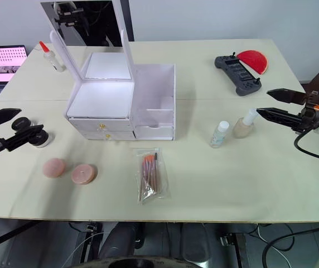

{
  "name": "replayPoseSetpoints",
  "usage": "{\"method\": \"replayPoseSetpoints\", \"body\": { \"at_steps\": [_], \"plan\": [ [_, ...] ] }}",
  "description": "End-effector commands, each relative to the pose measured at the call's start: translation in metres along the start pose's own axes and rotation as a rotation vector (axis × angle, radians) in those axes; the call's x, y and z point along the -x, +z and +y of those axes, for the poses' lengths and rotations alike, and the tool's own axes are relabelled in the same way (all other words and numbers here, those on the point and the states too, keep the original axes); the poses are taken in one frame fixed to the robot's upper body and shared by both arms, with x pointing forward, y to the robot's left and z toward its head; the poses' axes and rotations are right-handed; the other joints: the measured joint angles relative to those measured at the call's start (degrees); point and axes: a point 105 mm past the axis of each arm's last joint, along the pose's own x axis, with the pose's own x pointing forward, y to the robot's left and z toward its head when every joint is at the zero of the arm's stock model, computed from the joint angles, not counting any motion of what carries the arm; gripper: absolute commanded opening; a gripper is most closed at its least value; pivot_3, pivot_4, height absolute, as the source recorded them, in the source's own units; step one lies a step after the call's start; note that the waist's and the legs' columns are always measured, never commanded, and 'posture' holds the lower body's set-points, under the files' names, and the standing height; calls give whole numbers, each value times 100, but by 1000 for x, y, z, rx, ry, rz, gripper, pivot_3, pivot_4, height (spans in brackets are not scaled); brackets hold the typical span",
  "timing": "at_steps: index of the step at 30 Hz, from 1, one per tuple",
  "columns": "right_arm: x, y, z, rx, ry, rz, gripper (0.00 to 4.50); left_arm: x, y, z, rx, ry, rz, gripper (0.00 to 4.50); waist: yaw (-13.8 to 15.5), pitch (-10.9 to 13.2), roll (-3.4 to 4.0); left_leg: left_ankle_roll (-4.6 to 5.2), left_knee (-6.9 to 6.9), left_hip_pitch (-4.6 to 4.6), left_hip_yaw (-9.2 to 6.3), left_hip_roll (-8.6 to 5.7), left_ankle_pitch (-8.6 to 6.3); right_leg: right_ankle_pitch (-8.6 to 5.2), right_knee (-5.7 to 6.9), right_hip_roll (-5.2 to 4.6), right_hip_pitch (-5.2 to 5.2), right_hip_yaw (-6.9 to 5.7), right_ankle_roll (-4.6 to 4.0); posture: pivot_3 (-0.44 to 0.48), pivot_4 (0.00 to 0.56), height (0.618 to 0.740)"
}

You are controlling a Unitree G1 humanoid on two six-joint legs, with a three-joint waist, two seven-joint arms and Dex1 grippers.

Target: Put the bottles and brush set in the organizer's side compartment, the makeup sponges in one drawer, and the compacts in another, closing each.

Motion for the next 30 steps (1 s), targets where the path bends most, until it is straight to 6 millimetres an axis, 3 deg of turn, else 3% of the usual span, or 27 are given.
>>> {"method": "replayPoseSetpoints", "body": {
  "at_steps": [1,30],
  "plan": [
    [3,7,0,27,-10,-29,4500,4,12,4,-39,5,-29,4451,0,0,0,0,0,0,0,0,0,0,0,0,0,0,0,0,150,740],
    [-1,12,-1,39,-5,-25,4500,8,12,7,-10,34,-34,4451,2,0,0,0,1,0,0,0,0,5,-2,0,1,0,8,0,150,740]
  ]
}}
